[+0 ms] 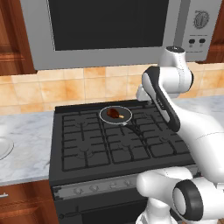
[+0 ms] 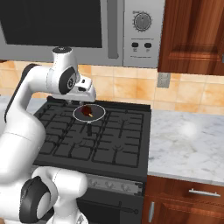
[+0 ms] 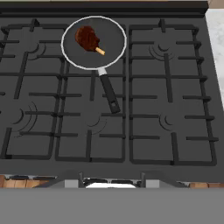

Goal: Place the steak on the plate and place the onion on the same plate.

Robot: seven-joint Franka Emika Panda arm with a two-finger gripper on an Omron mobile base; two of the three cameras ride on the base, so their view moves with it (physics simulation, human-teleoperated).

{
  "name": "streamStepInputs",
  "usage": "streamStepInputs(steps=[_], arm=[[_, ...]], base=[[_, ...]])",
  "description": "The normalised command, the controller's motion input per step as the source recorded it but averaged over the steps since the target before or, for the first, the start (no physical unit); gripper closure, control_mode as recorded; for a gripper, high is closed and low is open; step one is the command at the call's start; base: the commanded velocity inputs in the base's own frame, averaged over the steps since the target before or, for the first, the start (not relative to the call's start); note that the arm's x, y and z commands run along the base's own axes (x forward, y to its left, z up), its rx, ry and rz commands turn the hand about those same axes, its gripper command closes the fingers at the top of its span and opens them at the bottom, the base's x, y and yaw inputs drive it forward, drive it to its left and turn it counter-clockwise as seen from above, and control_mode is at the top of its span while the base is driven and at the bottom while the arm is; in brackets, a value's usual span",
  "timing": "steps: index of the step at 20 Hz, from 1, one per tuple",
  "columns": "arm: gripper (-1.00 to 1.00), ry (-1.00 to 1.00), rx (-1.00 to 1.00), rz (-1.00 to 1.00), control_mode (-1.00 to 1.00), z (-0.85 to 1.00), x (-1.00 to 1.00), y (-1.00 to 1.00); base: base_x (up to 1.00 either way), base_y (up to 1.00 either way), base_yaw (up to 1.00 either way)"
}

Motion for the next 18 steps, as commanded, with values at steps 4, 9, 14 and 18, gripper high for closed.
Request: streamStepInputs(steps=[4, 9, 14, 18], arm=[[-1.0, 0.02, 0.0, 0.0, -1.0, -0.06, -0.08, 0.0], [-1.0, 0.01, 0.0, 0.0, -1.0, -0.18, -0.19, 0.07], [-1.0, -0.01, 0.0, 0.0, -1.0, -0.26, 0.0, 0.22], [-1.0, -0.17, 0.0, 0.0, -1.0, -0.34, 0.06, 0.29]], base=[[0.0, 0.0, 0.0], [0.0, 0.0, 0.0], [0.0, 0.0, 0.0], [0.0, 0.0, 0.0]])
